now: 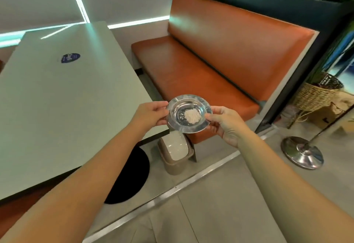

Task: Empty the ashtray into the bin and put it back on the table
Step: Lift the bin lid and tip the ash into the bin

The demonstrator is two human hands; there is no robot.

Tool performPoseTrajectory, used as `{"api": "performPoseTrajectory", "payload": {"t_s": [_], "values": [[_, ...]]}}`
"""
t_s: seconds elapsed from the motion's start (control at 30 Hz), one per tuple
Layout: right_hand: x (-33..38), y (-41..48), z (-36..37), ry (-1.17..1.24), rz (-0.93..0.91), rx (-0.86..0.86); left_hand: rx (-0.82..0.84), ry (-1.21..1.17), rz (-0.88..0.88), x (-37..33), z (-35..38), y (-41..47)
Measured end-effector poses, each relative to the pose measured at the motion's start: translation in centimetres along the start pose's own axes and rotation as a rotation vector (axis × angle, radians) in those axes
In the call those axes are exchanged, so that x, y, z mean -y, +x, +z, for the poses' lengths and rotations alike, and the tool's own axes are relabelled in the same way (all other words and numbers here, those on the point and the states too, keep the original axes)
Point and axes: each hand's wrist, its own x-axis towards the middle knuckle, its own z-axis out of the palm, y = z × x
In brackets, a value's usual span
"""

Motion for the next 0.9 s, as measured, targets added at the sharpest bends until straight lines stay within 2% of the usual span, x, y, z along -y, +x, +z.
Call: {"api": "performPoseTrajectory", "payload": {"t_s": [0.23,0.37,0.53,0.7,0.9], "values": [[-5.4,4.1,-6.3,0.006,0.158,-0.04,-0.03,0.035,-0.127,5.5,6.1,1.9],[-9.3,8.6,-8.4,-0.013,0.252,-0.111,0.015,0.122,-0.199,9.8,9.2,5.6],[-14.2,14.8,-9.9,-0.079,0.352,-0.151,-0.031,0.202,-0.357,15.4,12.1,11.9],[-19.7,20.6,-10.3,-0.151,0.411,-0.139,-0.115,0.186,-0.49,21.4,12.7,17.0],[-25.7,26.8,-10.2,-0.21,0.509,-0.087,-0.216,0.438,-0.569,28.0,11.2,22.3]]}}
